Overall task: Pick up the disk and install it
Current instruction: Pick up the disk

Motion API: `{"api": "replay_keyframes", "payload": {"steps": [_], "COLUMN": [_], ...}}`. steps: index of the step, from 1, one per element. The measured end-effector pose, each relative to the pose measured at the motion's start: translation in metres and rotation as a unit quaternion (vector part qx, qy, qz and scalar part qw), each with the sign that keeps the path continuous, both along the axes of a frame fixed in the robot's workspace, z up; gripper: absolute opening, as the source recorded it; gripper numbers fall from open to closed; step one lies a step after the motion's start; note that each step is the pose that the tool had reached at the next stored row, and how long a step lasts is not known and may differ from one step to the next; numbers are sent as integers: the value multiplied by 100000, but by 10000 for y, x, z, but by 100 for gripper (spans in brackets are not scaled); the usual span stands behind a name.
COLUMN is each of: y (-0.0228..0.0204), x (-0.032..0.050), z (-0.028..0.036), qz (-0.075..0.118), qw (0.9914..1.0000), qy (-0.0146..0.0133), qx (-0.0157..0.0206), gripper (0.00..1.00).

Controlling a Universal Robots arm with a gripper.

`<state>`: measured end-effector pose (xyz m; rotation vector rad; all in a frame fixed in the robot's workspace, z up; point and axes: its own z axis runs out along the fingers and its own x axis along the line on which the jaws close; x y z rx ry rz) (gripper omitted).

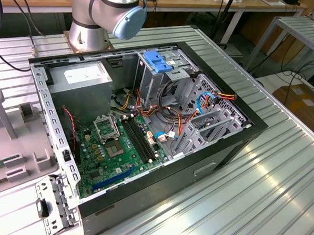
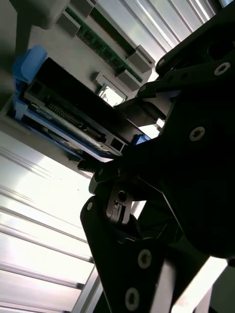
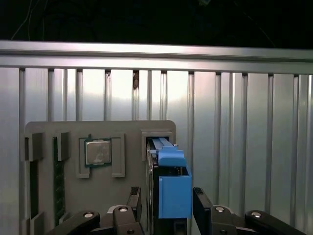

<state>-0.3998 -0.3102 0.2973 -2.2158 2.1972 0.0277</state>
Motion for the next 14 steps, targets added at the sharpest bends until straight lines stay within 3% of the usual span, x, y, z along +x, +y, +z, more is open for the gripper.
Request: {"api": "replay_keyframes", "payload": {"steps": [2,10,14], "y": [30,31,31], "x": [-6,-17,-18], "z": [-31,-159,-179], "qz": [7,65,68], "qw": [100000,100000,100000], "qy": [-13,-7,8], "qx": [5,2,-4], "gripper": [54,54,54]}}
